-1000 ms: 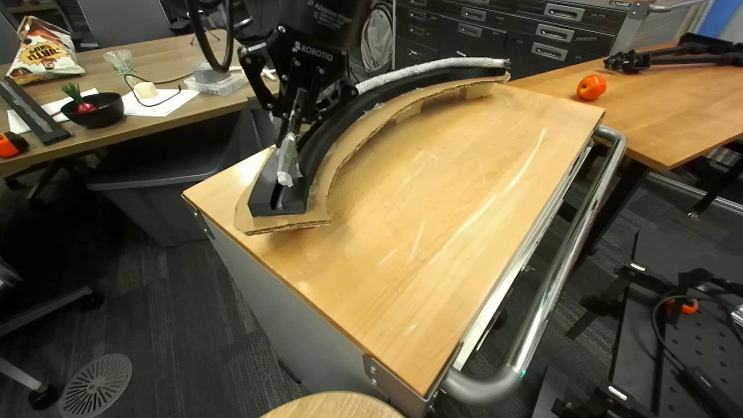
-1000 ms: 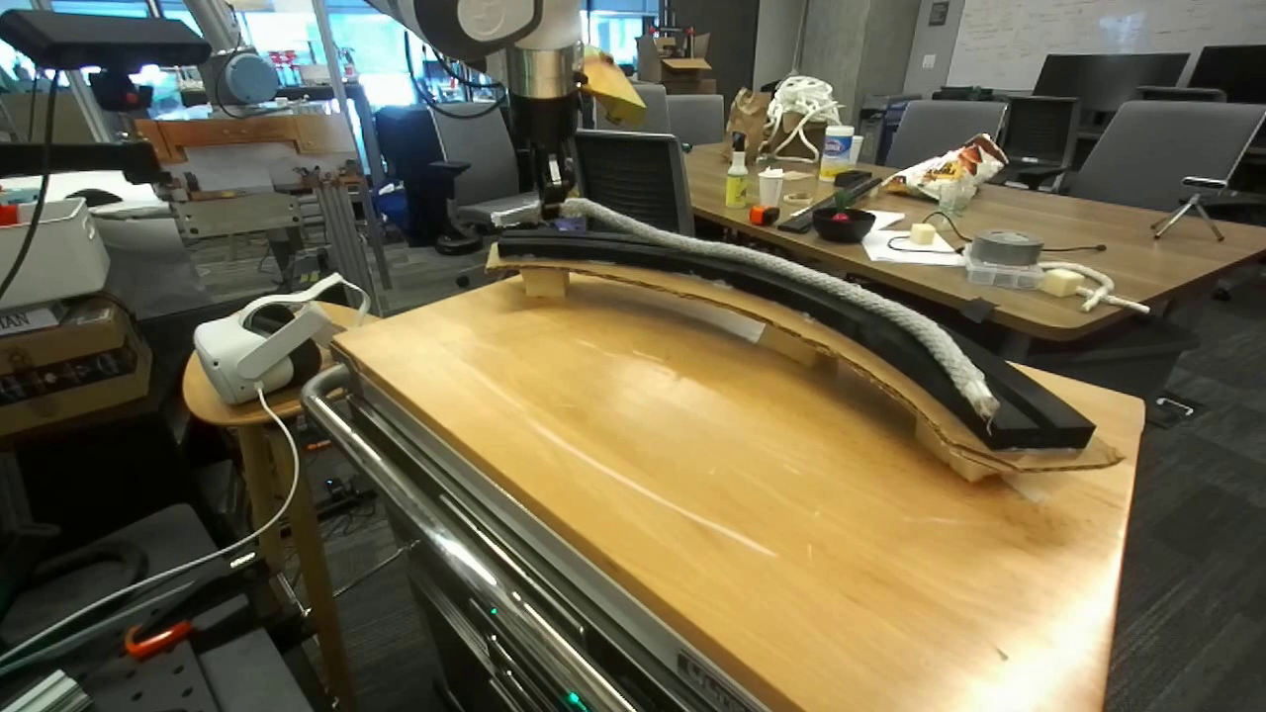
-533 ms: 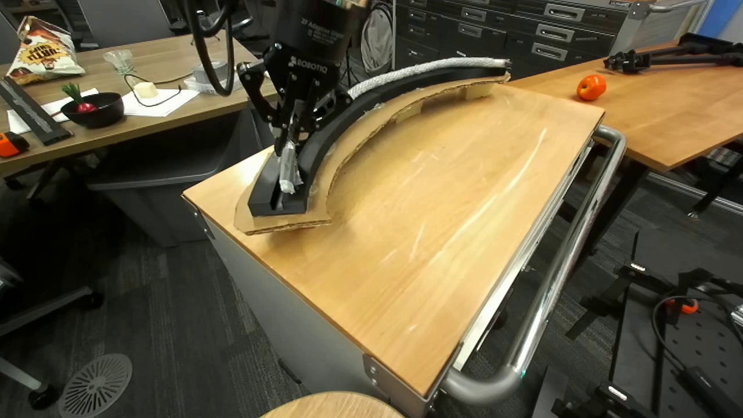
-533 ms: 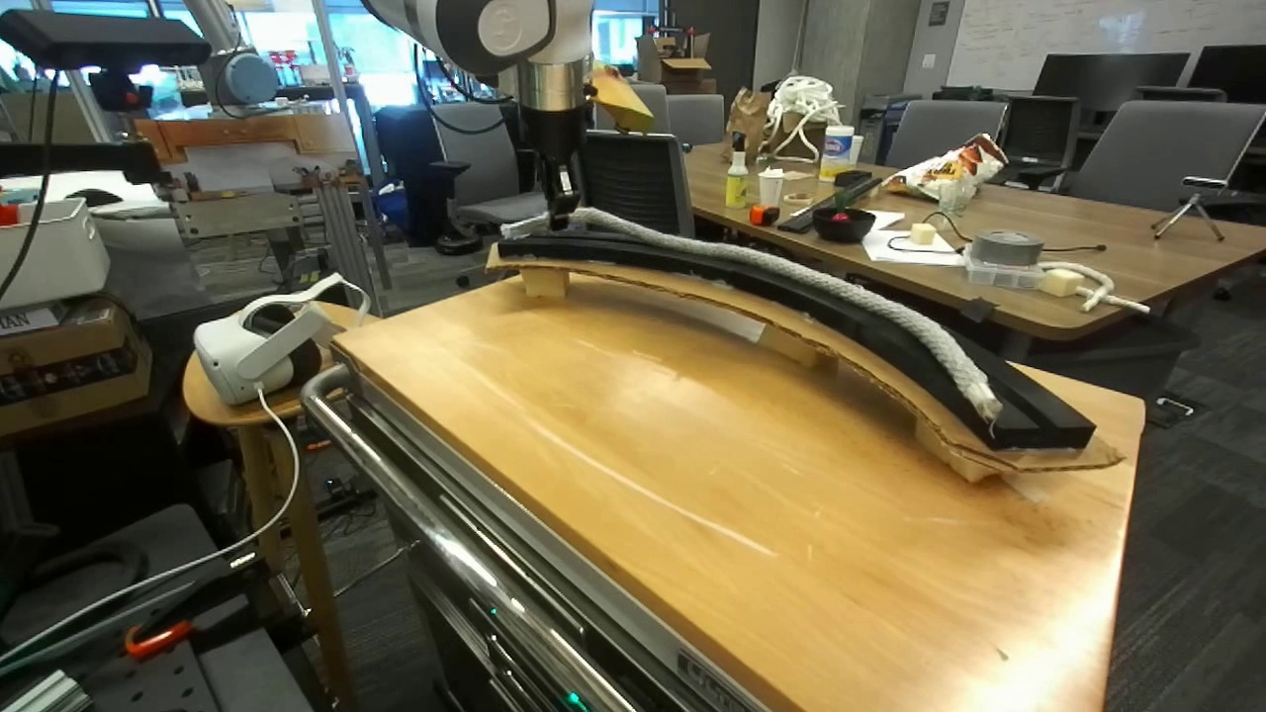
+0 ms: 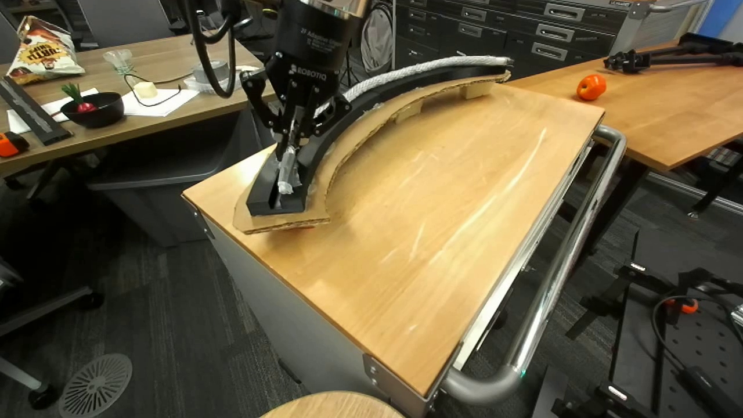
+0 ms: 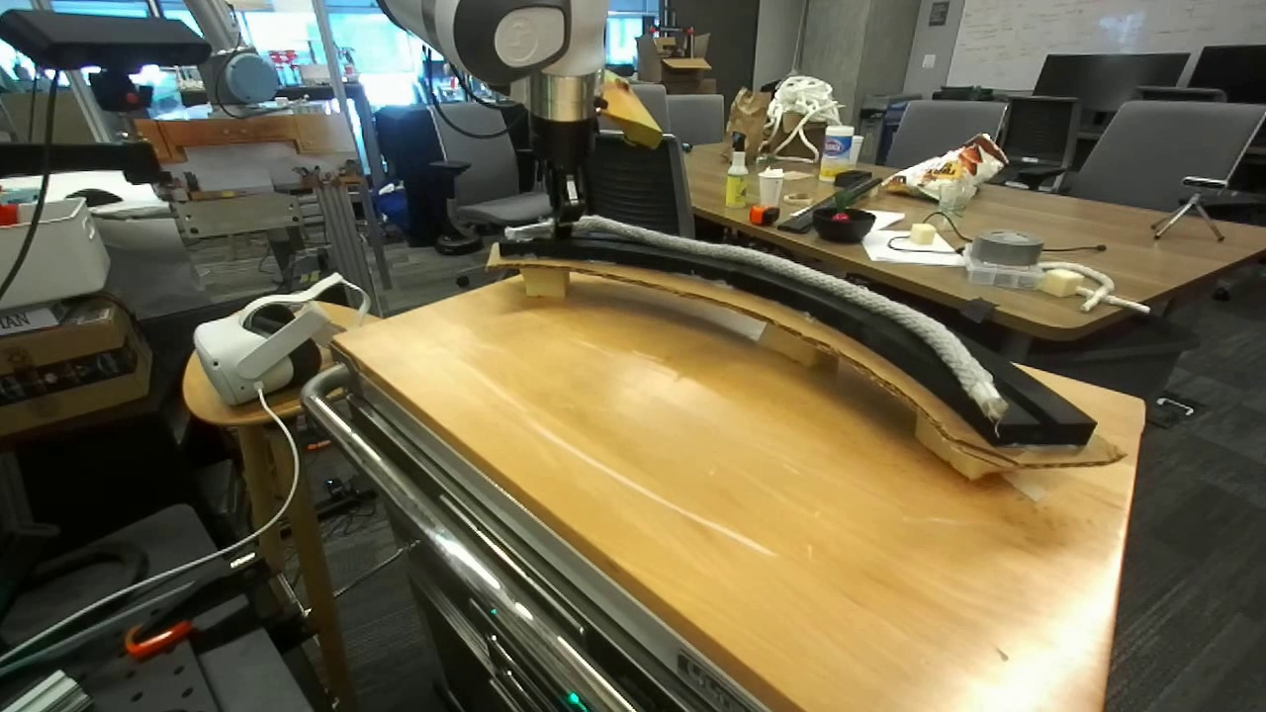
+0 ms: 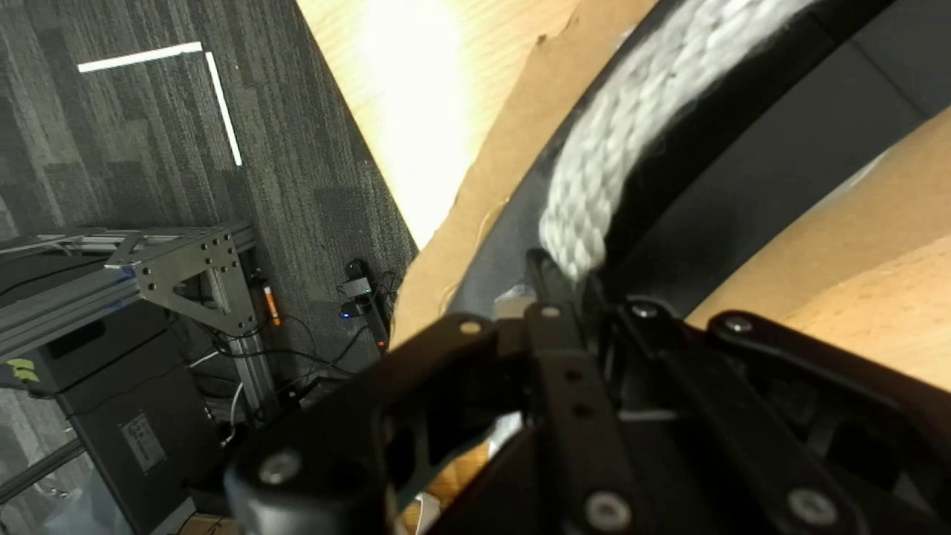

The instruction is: Put the white rope on the skate

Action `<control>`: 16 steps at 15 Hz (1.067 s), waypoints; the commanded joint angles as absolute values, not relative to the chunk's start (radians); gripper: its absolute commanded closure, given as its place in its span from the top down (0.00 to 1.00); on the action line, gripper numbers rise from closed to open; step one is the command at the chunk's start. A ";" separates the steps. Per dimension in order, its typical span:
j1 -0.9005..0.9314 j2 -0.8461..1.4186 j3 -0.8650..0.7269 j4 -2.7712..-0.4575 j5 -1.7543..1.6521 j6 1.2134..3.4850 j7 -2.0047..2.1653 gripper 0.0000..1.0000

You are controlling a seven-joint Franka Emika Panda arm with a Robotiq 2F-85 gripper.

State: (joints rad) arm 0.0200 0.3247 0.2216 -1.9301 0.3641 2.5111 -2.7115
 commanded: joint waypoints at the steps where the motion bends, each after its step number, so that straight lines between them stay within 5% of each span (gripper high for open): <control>1: -0.015 0.334 0.253 -1.897 0.417 2.465 -2.741 0.02; 16: -0.018 0.330 0.255 -1.896 0.515 2.433 -2.705 0.02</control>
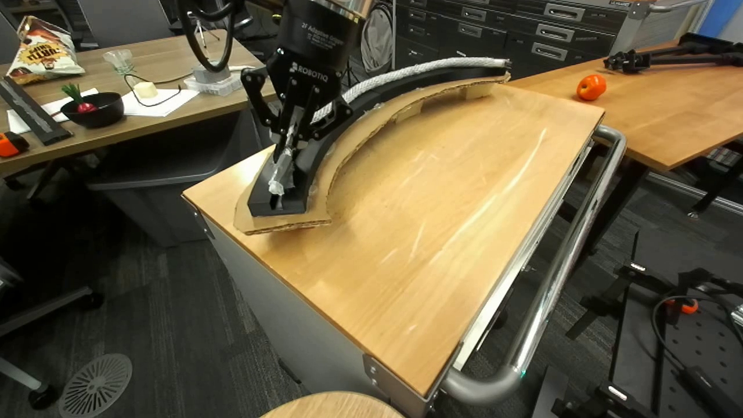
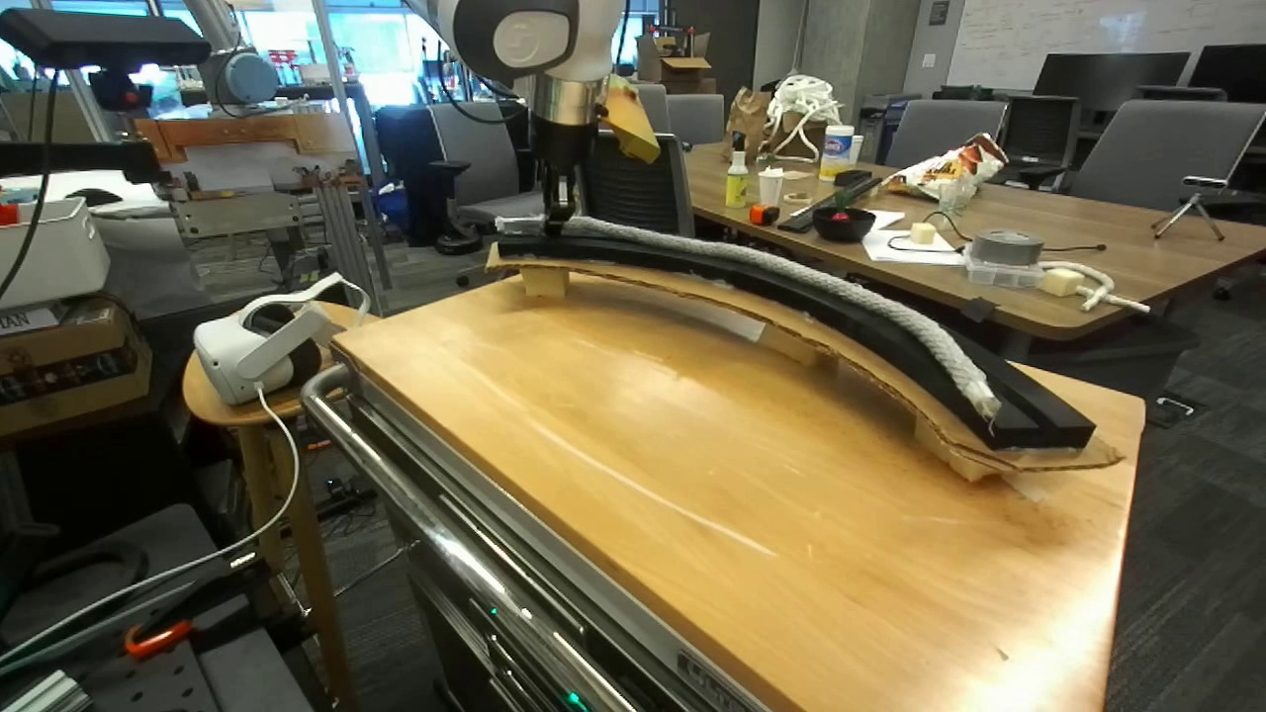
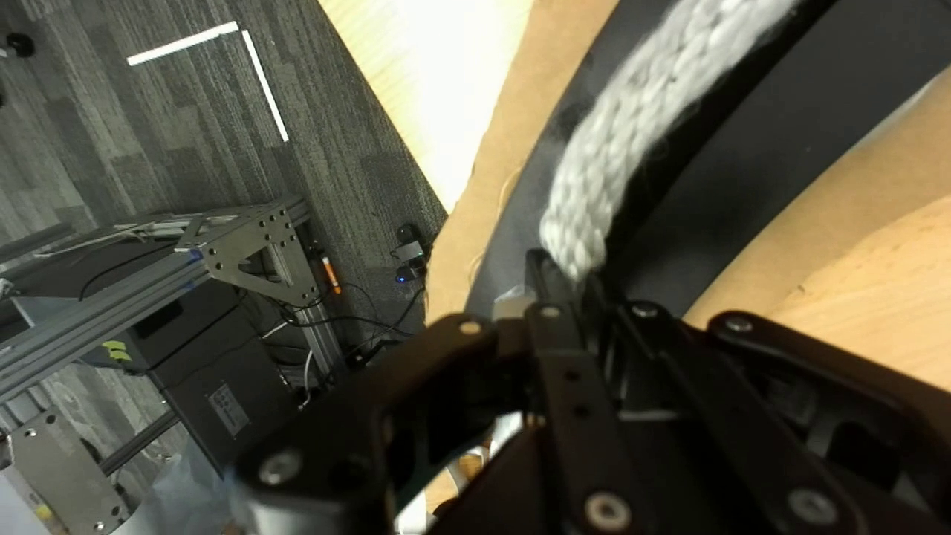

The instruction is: Put the white rope on the skate

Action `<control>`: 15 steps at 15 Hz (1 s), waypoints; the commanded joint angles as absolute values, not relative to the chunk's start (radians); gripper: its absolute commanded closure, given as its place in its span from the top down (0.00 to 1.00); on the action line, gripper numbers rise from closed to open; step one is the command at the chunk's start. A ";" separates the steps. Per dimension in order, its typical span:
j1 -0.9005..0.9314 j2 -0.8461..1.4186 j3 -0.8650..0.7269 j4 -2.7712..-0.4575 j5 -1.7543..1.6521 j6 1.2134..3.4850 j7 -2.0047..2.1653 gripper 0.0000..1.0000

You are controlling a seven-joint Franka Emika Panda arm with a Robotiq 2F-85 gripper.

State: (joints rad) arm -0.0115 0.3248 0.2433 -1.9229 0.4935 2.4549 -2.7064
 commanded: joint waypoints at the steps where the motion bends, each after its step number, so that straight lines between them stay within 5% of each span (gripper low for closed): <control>1: -0.014 0.329 0.250 -1.897 0.506 2.435 -2.689 0.02; 15: 0.027 0.297 0.243 -1.932 0.462 2.439 -2.530 0.02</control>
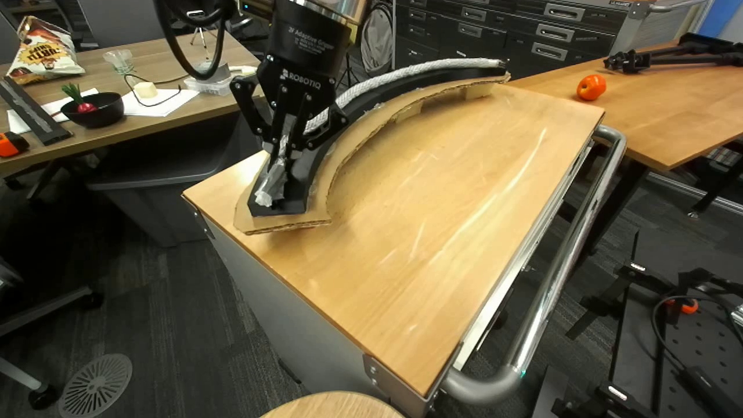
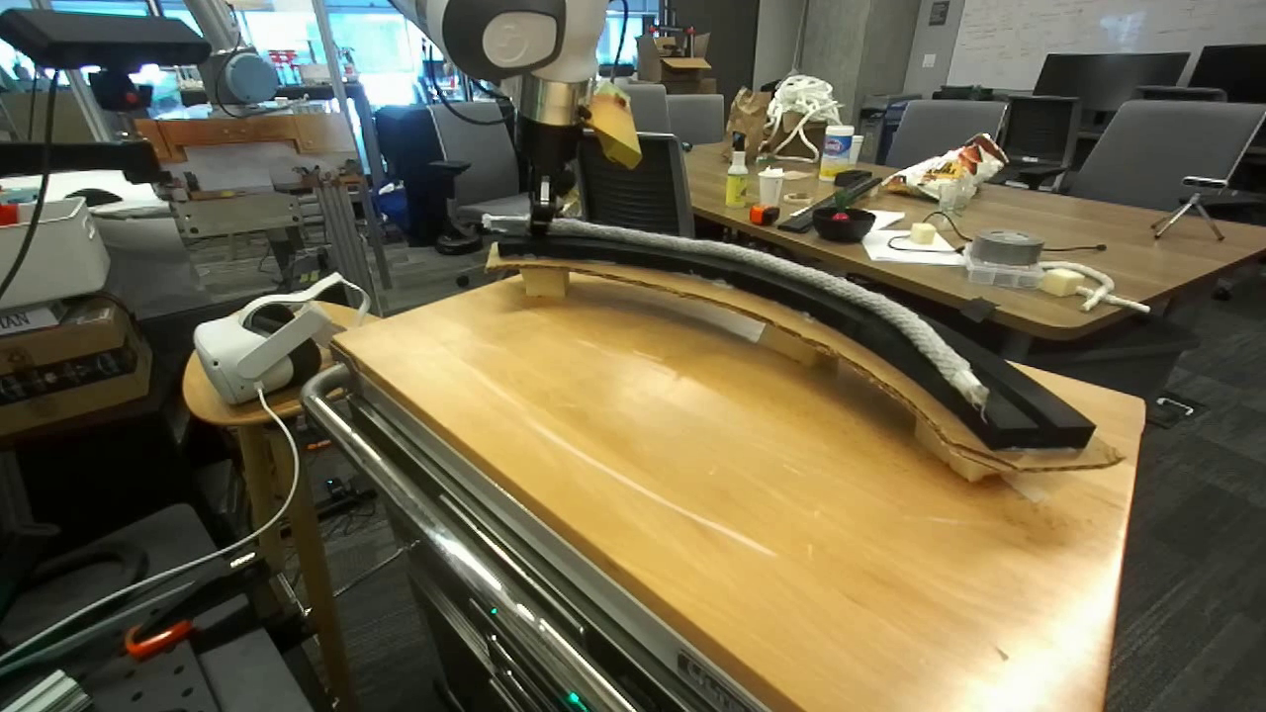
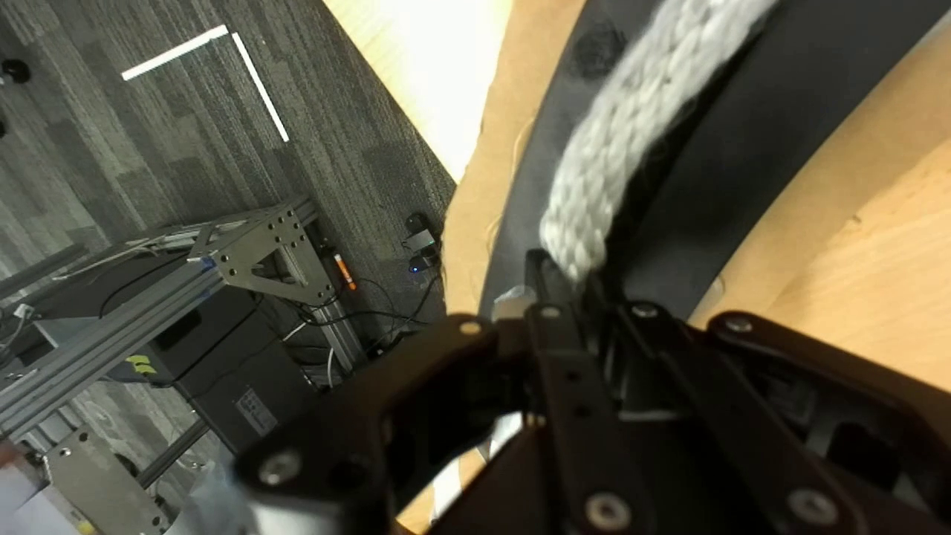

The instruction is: Put the white rope on the skate

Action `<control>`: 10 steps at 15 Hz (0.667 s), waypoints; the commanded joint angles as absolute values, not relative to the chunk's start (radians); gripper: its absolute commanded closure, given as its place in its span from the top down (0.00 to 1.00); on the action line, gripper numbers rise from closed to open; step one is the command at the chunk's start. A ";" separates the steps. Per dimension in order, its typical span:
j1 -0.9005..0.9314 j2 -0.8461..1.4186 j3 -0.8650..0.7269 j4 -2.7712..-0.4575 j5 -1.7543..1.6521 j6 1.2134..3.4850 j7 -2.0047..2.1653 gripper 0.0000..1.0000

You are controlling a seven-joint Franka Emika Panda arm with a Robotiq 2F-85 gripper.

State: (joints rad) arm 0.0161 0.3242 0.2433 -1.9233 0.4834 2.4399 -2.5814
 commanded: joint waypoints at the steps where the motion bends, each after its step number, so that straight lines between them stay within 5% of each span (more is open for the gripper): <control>1: 0.029 0.297 0.242 -1.931 0.457 2.441 -2.521 0.02; 2: 0.029 0.297 0.241 -1.931 0.453 2.441 -2.519 0.05; 3: 0.030 0.296 0.237 -1.933 0.441 2.444 -2.510 0.34; 5: 0.029 0.294 0.234 -1.937 0.424 2.453 -2.496 0.41; 10: 0.027 0.276 0.231 -1.942 0.396 2.443 -2.464 0.79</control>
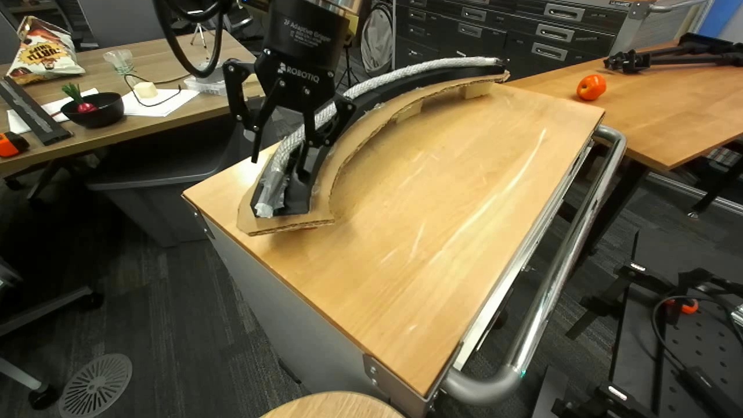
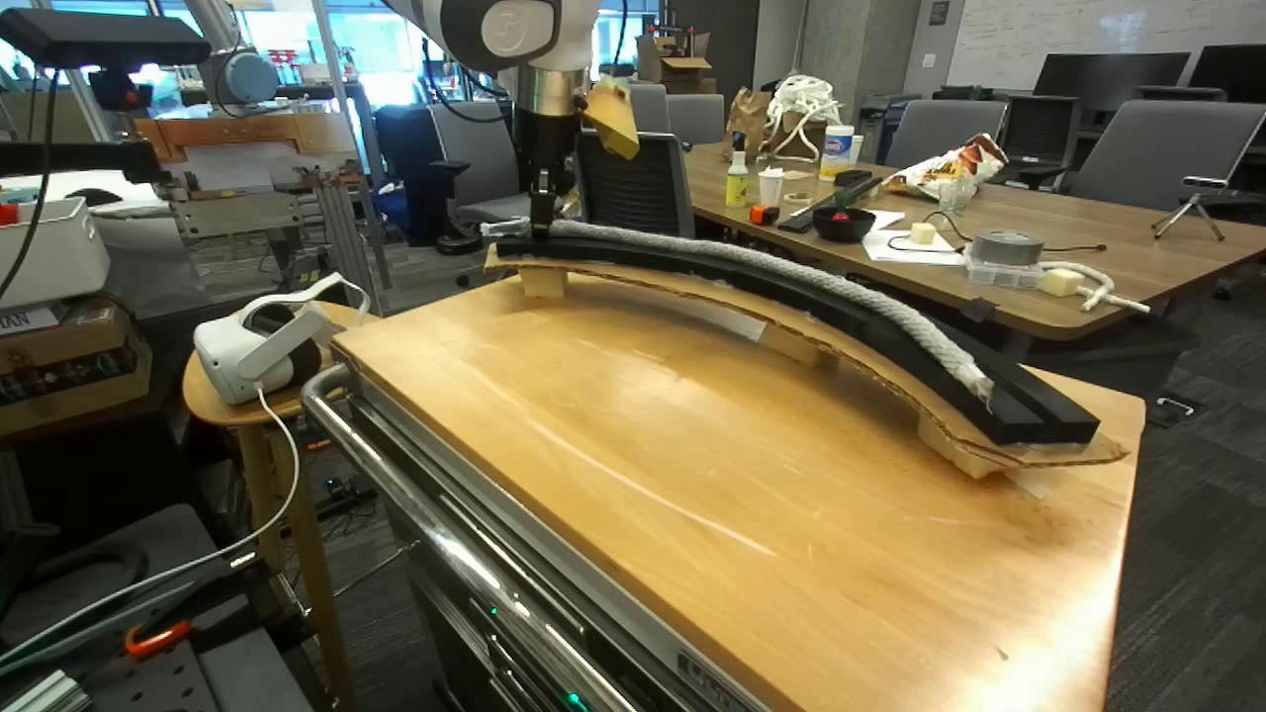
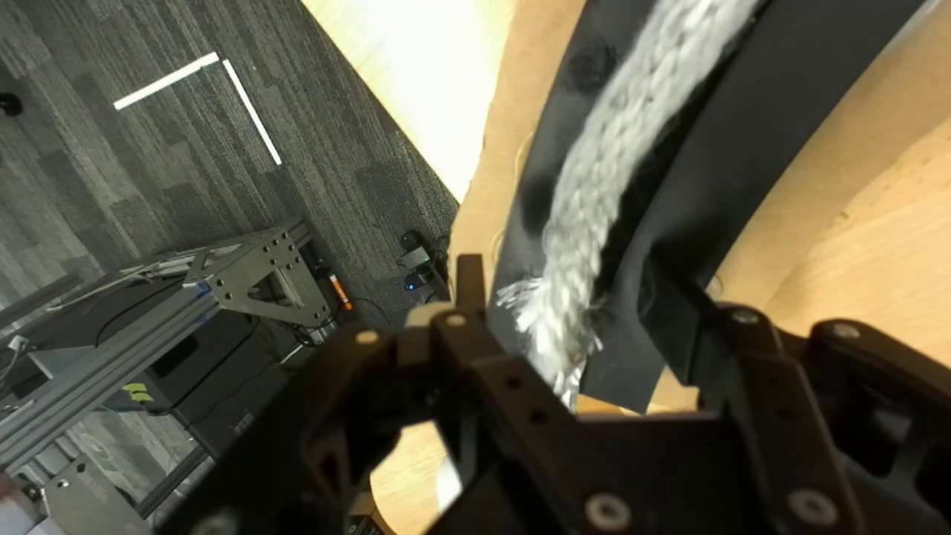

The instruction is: Put the white rope on the skate

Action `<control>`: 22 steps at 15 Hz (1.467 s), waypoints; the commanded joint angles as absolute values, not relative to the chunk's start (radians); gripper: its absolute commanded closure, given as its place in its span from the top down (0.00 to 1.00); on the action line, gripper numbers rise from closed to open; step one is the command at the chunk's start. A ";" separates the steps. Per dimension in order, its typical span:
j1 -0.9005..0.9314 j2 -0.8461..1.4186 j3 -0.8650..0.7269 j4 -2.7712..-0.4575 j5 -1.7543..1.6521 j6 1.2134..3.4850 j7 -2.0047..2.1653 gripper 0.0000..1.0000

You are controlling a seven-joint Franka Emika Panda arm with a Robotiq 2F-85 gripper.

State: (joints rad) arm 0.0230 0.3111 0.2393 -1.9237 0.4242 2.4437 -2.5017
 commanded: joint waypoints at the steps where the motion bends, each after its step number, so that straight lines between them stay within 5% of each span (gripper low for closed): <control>1: 0.028 0.271 0.229 -1.944 0.386 2.447 -2.458 0.86; 3: 0.032 0.268 0.220 -1.946 0.353 2.455 -2.439 0.99; 9: 0.081 0.249 0.141 -1.920 -0.023 2.364 -2.281 1.00; 11: 0.094 0.260 0.124 -1.890 -0.147 2.305 -2.215 0.73; 15: 0.101 0.284 0.130 -1.833 -0.249 2.209 -2.169 0.40; 20: 0.095 0.284 0.139 -1.782 -0.223 2.183 -2.148 0.02; 22: 0.097 0.291 0.138 -1.765 -0.229 2.187 -2.133 0.00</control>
State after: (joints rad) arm 0.0877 0.2747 0.1401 -1.8209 -0.2242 2.2156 -2.1646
